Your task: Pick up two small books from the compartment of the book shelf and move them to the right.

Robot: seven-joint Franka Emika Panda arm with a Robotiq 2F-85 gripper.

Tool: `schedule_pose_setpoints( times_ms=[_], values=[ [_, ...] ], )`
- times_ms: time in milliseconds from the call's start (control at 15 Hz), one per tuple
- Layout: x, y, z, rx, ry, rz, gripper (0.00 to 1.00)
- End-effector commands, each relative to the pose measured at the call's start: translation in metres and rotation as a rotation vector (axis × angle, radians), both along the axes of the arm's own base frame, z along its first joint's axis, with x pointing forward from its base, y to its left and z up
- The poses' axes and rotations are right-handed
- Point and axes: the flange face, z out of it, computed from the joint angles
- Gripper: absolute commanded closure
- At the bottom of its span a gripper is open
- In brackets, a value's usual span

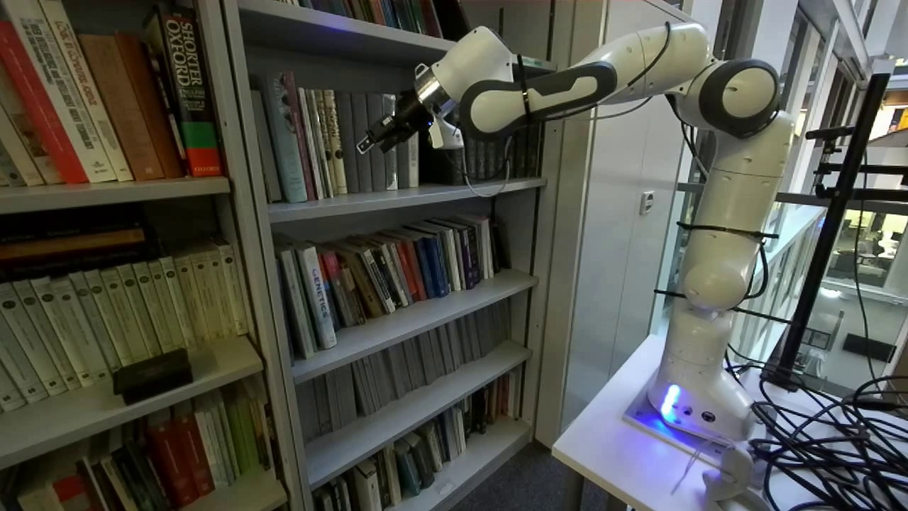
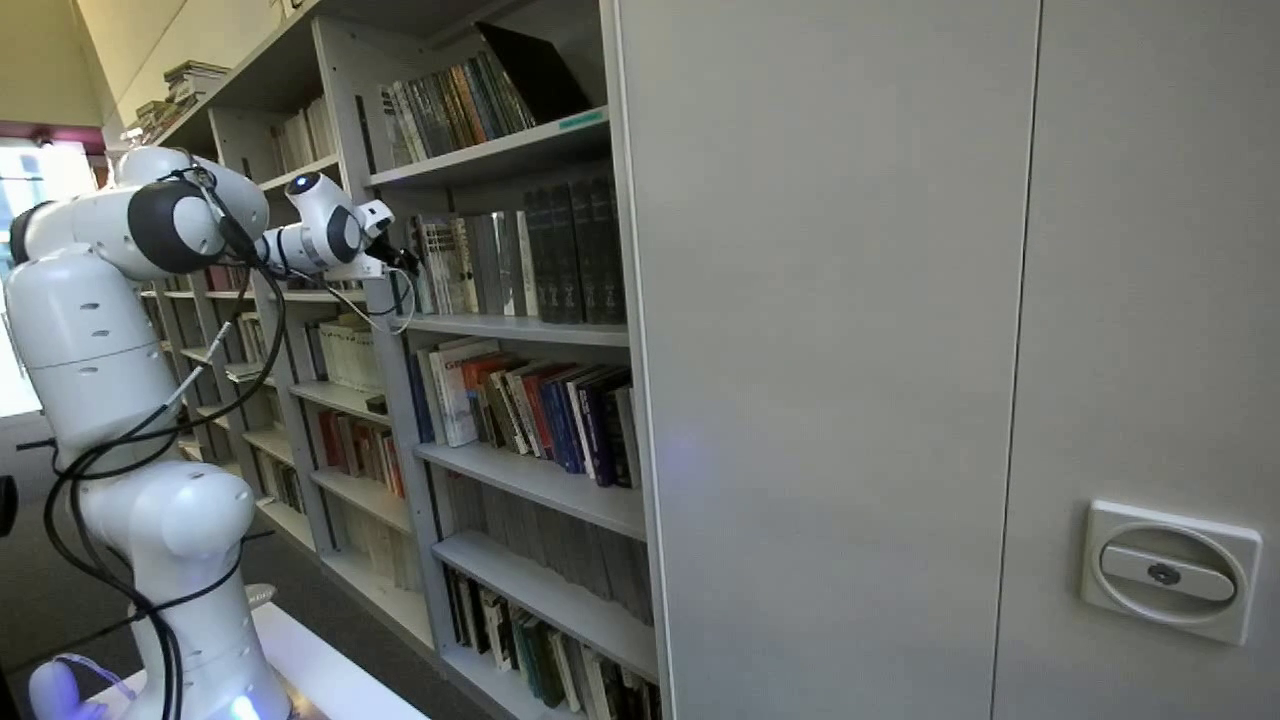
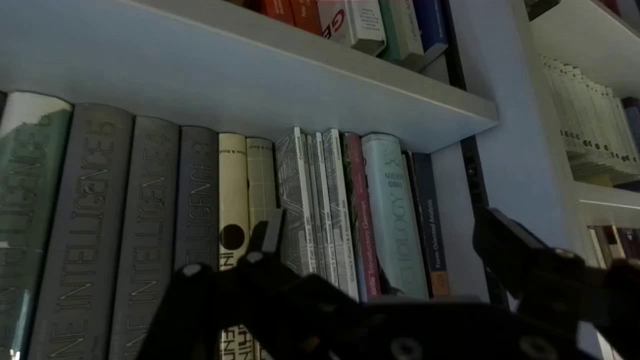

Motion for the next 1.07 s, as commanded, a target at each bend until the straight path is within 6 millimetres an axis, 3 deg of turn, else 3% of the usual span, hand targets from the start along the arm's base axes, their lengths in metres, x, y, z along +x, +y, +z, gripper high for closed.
schedule_pose_setpoints(
  times_ms=[0,267,600,1000],
  values=[
    [0.029,0.019,0.016,0.013,-0.056,0.026,0.00],
    [0.057,0.033,0.018,0.002,-0.083,0.020,0.00],
    [0.092,0.035,0.012,0.020,-0.140,-0.130,0.00],
    [0.110,0.040,0.005,0.016,-0.182,-0.282,0.00]
  ],
)
